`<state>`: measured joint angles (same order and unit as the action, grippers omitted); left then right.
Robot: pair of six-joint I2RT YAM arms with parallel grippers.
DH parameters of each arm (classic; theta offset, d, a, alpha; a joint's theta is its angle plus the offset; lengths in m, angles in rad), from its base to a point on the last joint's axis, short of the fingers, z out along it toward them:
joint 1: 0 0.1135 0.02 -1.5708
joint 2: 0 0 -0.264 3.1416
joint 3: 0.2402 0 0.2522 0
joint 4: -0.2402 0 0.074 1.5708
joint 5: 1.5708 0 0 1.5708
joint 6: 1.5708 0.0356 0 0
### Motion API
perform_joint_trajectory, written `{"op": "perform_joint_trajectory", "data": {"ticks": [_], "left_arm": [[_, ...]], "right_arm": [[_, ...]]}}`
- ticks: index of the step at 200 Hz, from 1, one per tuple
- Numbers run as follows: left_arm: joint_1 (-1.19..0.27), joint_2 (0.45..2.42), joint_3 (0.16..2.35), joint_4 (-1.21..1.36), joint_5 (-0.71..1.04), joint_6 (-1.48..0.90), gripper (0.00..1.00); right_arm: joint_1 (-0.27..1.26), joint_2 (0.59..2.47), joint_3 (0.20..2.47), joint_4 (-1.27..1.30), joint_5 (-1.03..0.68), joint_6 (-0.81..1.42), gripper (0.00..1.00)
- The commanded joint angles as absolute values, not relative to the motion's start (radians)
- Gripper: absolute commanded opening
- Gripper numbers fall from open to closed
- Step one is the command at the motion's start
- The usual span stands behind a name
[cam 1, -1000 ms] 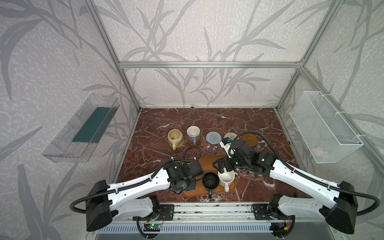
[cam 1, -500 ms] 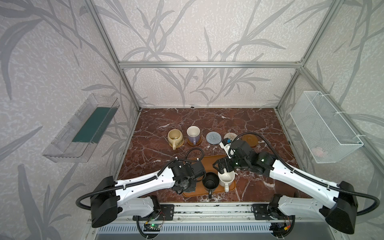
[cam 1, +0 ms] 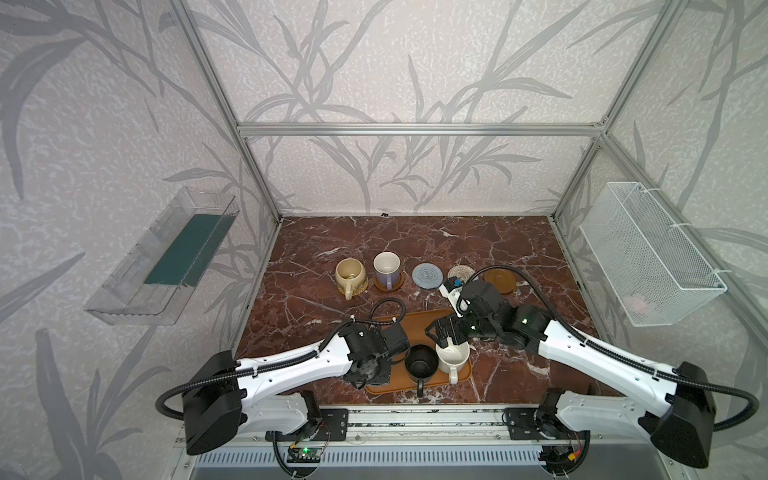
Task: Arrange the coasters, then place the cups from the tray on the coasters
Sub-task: 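Lift the light blue mug with the left gripper toward the grey knit coaster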
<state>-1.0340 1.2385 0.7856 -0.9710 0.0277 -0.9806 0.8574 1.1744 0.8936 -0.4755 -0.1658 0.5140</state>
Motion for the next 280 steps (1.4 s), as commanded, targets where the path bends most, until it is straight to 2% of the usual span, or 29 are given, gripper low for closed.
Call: {"op": "perform_joint_trajectory", "data": {"ticks": [1, 38, 68, 135, 193, 236, 260, 280], "left_arm": [[-1.027, 1.251, 0.778, -0.971, 0.021, -0.967, 0.13], [-1.031, 1.239, 0.829, -1.036, -0.036, -0.966, 0.0], [-1.031, 1.168, 0.884, -1.078, -0.118, -0.951, 0.0], [-1.029, 1.115, 1.006, -1.09, -0.163, -0.939, 0.0], [-1.012, 1.224, 1.299, -1.153, -0.266, -0.799, 0.0], [-0.956, 1.313, 1.454, -1.118, -0.234, -0.706, 0.0], [-0.924, 1.382, 1.545, -1.117, -0.205, -0.654, 0.0], [-0.905, 1.432, 1.595, -1.11, -0.177, -0.623, 0.0]], "right_arm": [[0.854, 1.153, 0.876, -0.474, -0.154, 0.538, 0.97], [0.854, 1.134, 0.873, -0.481, -0.168, 0.54, 0.97], [0.854, 1.122, 0.883, -0.502, -0.169, 0.512, 0.97], [0.854, 1.117, 0.907, -0.509, -0.172, 0.517, 0.96], [0.854, 1.08, 0.957, -0.533, -0.055, 0.574, 0.97], [0.807, 1.07, 0.961, -0.536, -0.015, 0.68, 0.99], [0.783, 1.069, 0.978, -0.606, 0.087, 0.73, 0.99], [0.739, 1.054, 0.968, -0.599, 0.074, 0.728, 0.99]]}}
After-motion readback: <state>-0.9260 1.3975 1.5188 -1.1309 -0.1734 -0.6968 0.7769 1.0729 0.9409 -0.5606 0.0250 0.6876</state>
